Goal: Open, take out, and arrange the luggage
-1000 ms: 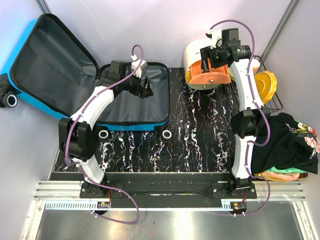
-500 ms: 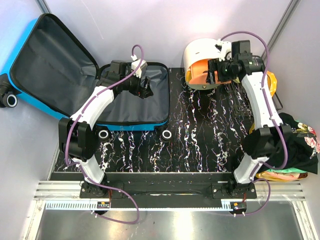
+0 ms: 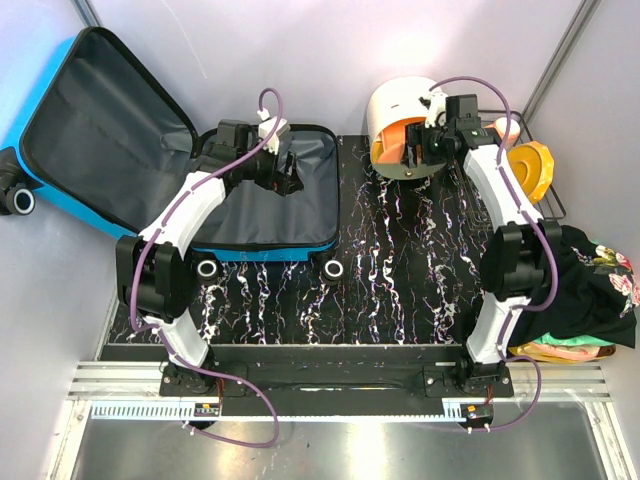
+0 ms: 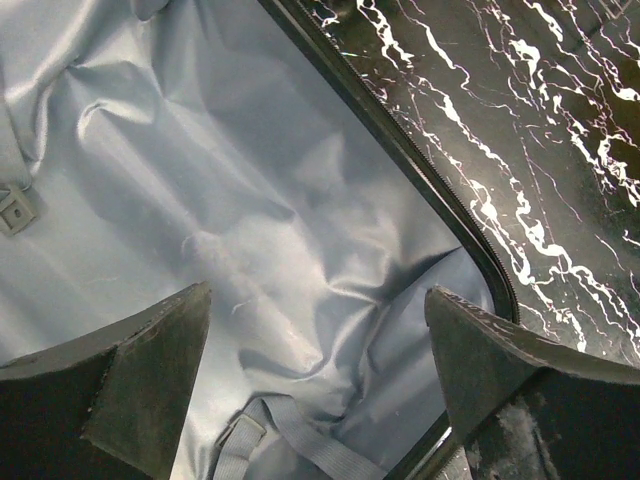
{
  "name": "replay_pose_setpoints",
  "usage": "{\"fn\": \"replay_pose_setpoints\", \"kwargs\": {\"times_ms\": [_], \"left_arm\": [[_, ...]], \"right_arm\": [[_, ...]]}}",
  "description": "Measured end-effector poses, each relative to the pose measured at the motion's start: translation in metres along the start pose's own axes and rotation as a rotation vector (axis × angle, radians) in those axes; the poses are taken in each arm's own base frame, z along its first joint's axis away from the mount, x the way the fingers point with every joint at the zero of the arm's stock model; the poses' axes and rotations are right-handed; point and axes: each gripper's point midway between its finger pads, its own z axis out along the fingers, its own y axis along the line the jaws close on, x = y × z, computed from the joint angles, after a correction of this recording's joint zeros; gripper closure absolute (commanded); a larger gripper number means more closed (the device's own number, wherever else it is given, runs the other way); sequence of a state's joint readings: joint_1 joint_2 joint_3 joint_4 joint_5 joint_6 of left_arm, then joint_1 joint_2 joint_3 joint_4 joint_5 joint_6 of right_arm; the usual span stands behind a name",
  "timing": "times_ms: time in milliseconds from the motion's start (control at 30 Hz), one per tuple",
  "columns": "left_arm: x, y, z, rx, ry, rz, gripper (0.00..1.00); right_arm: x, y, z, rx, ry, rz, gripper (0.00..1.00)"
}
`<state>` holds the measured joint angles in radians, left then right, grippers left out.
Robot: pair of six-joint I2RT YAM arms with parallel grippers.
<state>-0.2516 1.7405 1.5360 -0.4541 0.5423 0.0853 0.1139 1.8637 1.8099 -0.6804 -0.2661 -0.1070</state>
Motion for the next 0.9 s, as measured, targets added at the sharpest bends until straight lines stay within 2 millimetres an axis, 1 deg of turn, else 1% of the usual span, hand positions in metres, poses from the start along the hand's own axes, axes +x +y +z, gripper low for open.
{"fn": "replay_pose_setpoints", "kwargs": {"times_ms": [100, 167, 233, 333, 500, 567, 667, 700, 733, 767, 833, 900], "left_arm": [[0.0, 0.007, -0.003, -0.019, -0.003, -0.006, 0.04], [-0.001, 0.013, -0.005, -0.037, -0.006, -0.011, 0.01], [-0.002, 0.018, -0.009, -0.053, -0.01, -0.015, 0.01], [-0.003, 0.024, -0.013, -0.073, -0.016, -0.02, 0.01], [-0.002, 0.032, -0.019, -0.095, -0.014, -0.034, 0.01], [0.001, 0.035, -0.022, -0.1, -0.008, -0.043, 0.01], [0.003, 0.037, -0.026, -0.108, 0.001, -0.055, 0.01], [0.003, 0.037, -0.029, -0.111, 0.003, -0.059, 0.01], [0.004, 0.038, -0.031, -0.113, 0.009, -0.066, 0.01], [0.003, 0.038, -0.035, -0.117, 0.012, -0.072, 0.01], [-0.004, 0.043, -0.043, -0.14, 0.005, -0.08, 0.01], [-0.014, 0.047, -0.051, -0.171, -0.006, -0.08, 0.01]], "right_arm": [[-0.015, -0.012, 0.024, 0.012, -0.039, -0.006, 0.21], [-0.026, -0.019, 0.035, 0.023, -0.073, -0.012, 0.2], [-0.039, -0.026, 0.044, 0.03, -0.114, -0.019, 0.2], [-0.058, -0.033, 0.053, 0.036, -0.174, -0.031, 0.2], [-0.071, -0.036, 0.063, 0.03, -0.222, -0.034, 0.17], [-0.073, -0.036, 0.065, 0.017, -0.232, -0.036, 0.14], [-0.071, -0.031, 0.062, -0.007, -0.245, -0.037, 0.08], [-0.068, -0.03, 0.059, -0.012, -0.245, -0.037, 0.03], [-0.063, -0.027, 0.053, -0.023, -0.238, -0.032, 0.0], [-0.06, -0.023, 0.047, -0.032, -0.238, -0.029, 0.0], [-0.056, -0.014, 0.026, -0.048, -0.246, -0.029, 0.0], [-0.06, -0.005, -0.001, -0.056, -0.279, -0.041, 0.0]]}}
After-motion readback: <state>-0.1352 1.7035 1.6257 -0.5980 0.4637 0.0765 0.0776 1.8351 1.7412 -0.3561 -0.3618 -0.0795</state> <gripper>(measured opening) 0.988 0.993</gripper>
